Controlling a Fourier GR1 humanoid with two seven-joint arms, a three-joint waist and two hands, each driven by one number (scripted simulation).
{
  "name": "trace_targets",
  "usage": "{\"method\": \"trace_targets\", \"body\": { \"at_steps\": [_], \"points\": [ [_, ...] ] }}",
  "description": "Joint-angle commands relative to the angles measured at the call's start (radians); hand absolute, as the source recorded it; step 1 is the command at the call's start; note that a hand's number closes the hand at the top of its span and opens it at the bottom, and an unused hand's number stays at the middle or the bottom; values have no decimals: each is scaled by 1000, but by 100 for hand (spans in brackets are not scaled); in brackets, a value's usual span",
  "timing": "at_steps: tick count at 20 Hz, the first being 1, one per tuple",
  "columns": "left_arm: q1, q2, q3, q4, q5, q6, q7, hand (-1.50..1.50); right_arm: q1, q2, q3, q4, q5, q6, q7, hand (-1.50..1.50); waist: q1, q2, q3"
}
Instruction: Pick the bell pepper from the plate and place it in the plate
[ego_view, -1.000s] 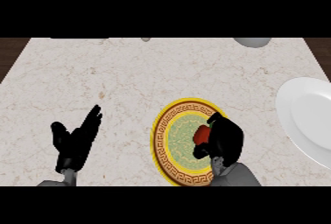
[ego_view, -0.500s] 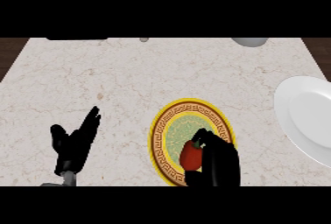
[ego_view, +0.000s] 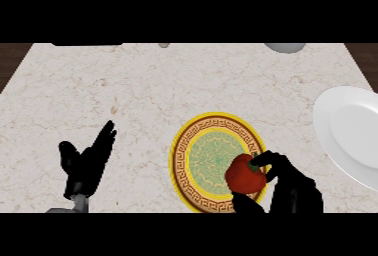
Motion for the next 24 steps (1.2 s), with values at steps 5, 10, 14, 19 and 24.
{"method": "trace_targets", "body": {
  "at_steps": [5,10,14,19,24],
  "points": [
    [10,15,12,-4,10,-17,61,0,125,-122,-244,-126,-229,-251,-88,150,5,8,-3],
    [0,-26,-12,4,-23,12,34,0,65,-231,-491,-5,-492,-365,-219,150,11,11,-2],
    [-8,-24,13,26,-4,-13,26,0,93,-234,-545,175,-567,-494,-363,150,11,10,-4],
    [-14,-43,-9,70,-36,-15,-17,0,-71,-367,-709,413,-865,-512,-551,150,21,13,-2],
    [4,-48,-8,29,-29,-11,8,0,-143,-438,-834,628,-1150,-445,-818,150,24,12,-1]
  ]
}}
